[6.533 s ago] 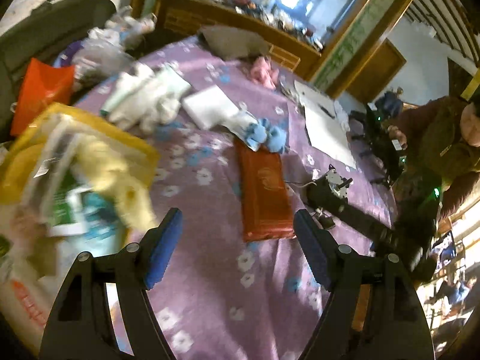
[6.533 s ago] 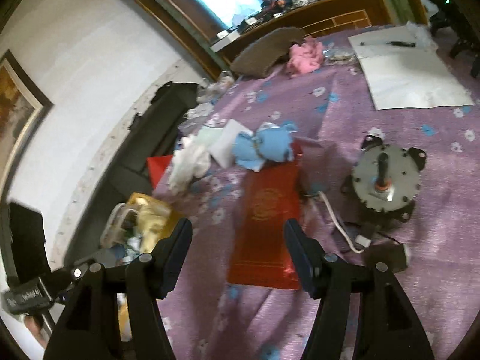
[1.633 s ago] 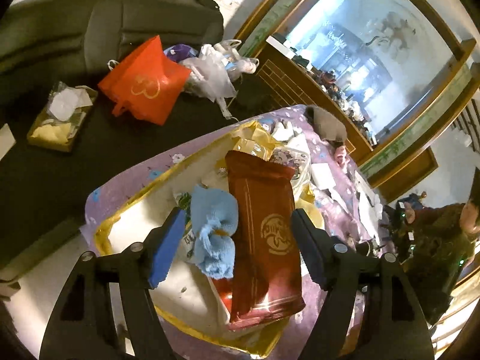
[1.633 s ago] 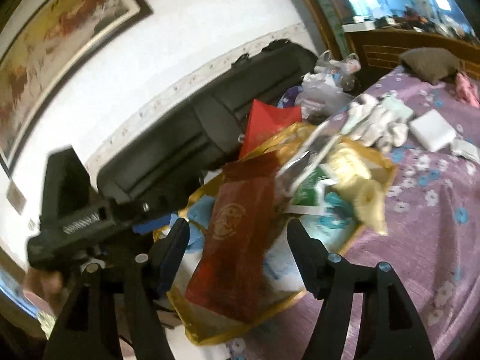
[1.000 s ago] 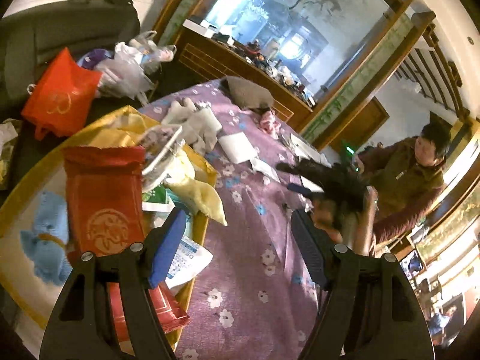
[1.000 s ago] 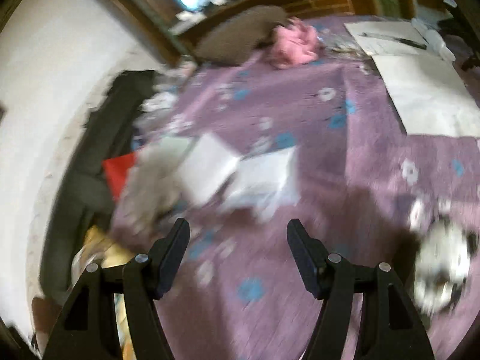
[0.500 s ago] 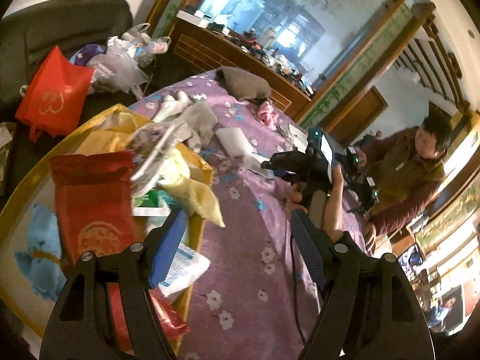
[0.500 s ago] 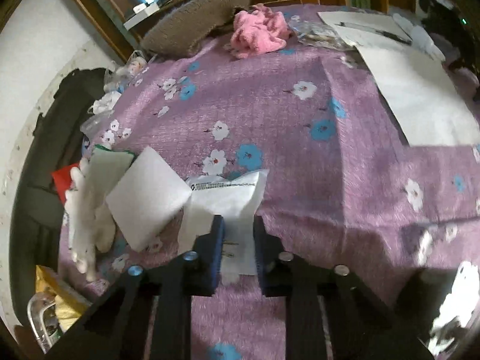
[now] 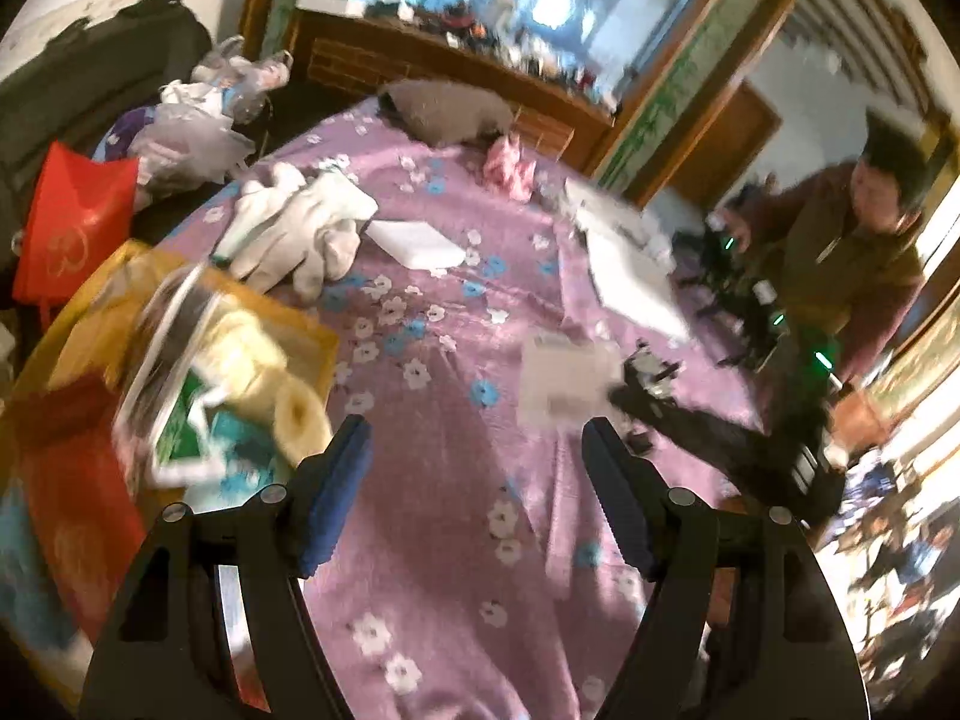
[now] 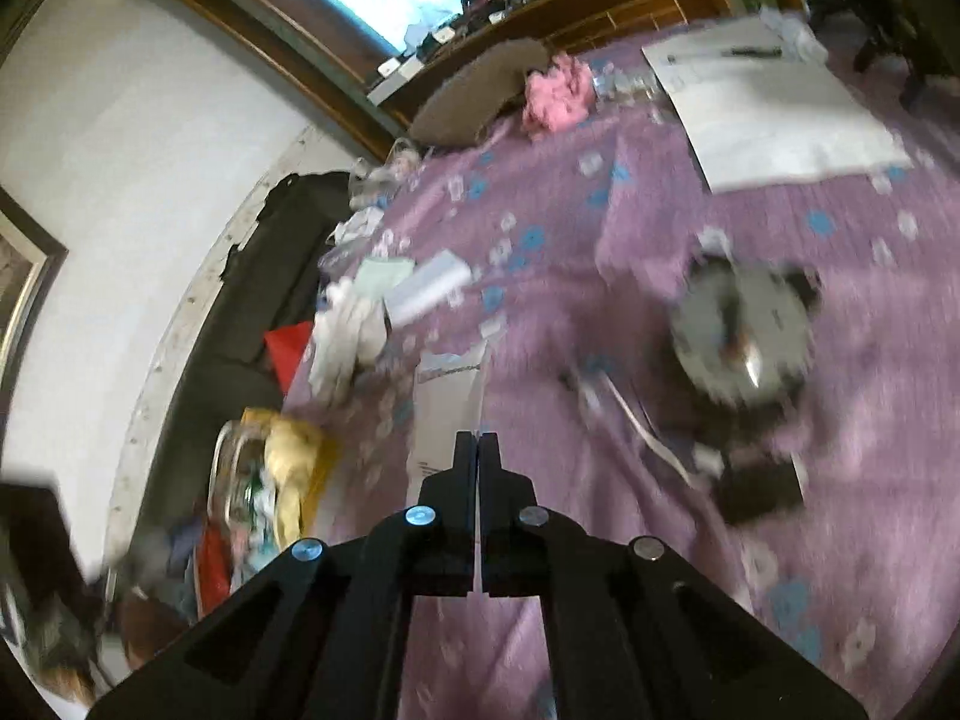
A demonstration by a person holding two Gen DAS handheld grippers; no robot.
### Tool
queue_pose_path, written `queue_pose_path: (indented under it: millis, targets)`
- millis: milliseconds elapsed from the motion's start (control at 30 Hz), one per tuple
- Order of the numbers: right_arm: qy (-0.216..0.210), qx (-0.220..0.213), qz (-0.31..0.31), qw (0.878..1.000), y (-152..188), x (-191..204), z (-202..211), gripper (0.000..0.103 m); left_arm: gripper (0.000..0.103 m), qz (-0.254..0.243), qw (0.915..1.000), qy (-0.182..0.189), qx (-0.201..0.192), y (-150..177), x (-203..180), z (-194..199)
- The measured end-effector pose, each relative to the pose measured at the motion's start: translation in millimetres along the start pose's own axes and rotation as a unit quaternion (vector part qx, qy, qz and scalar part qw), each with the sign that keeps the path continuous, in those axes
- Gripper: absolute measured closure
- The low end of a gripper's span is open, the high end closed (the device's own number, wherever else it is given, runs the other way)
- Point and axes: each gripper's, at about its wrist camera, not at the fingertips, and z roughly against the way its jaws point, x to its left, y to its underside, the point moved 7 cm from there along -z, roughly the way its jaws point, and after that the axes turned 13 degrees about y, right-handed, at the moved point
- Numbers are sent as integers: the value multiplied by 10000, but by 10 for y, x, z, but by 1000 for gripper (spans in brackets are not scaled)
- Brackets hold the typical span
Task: Organize soft objects
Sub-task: 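Grasp the white foam sheet with the left tool while the right tool grasps a thin white packet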
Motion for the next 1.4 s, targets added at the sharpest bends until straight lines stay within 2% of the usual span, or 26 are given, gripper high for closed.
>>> queue_pose_path:
  millis: [100,167,233,400,467,567,600,667,733,800,867,967,1000,1133,1233,1333,1400]
  targets:
    - [151,57,-54,9999,43,-127,-46,103,30,-267,9978,-512,335,-233,95,-302]
    - [141,0,-63,9999,8,-175,-40,103,30,-297,9967,-560,503,-384,182,-491]
    - [329,-52,-121,9994,-11,-254,-59,103,30,-285,9959,-602,606,-546,253,-640]
    - [164,209,-252,9993,76,-293,-150,103,30,-488,9921,-657,950,-1067,463,-1249]
    - [133,185,-239,9995,85,-282,-132,103,30,-536,9891,-809,1107,-1273,589,-1566]
    - [140,168,-242,9995,75,-304,-124,103,30,-273,9893,-752,1216,-1469,727,-1911]
    - [111,199,-264,9994,79,-315,-135,103,30,-384,9865,-962,1265,-1543,815,-2055]
    - [61,288,-294,9991,90,-324,-169,103,29,-523,9827,-1390,1103,-1648,950,-2169]
    - [16,343,-319,9989,104,-324,-185,103,29,-358,9833,-1341,1180,-1654,1051,-2285]
    - [-82,392,-340,9986,112,-310,-190,103,30,-364,9803,-1202,1525,-1558,1064,-2408]
    - [-86,414,-332,9986,125,-305,-202,103,30,-430,9814,-1091,1519,-1521,989,-2396]
    - [-150,492,-368,9980,152,-289,-222,103,30,-383,9836,-533,1682,-1463,796,-2349]
    - [-157,494,-374,9980,154,-287,-221,103,30,-390,9841,-506,1655,-1465,751,-2326]
    - [-191,462,-355,9981,153,-262,-198,103,30,-424,9788,-646,1899,-1375,742,-2418]
    - [-172,453,-364,9982,157,-264,-194,103,30,-397,9772,-845,1906,-1337,761,-2494]
    - [-144,408,-333,9985,156,-265,-187,103,34,-738,9719,-1416,1730,-1265,694,-2524]
    - [-195,349,-343,9986,147,-260,-155,103,35,-851,9688,-1476,1798,-1175,618,-2503]
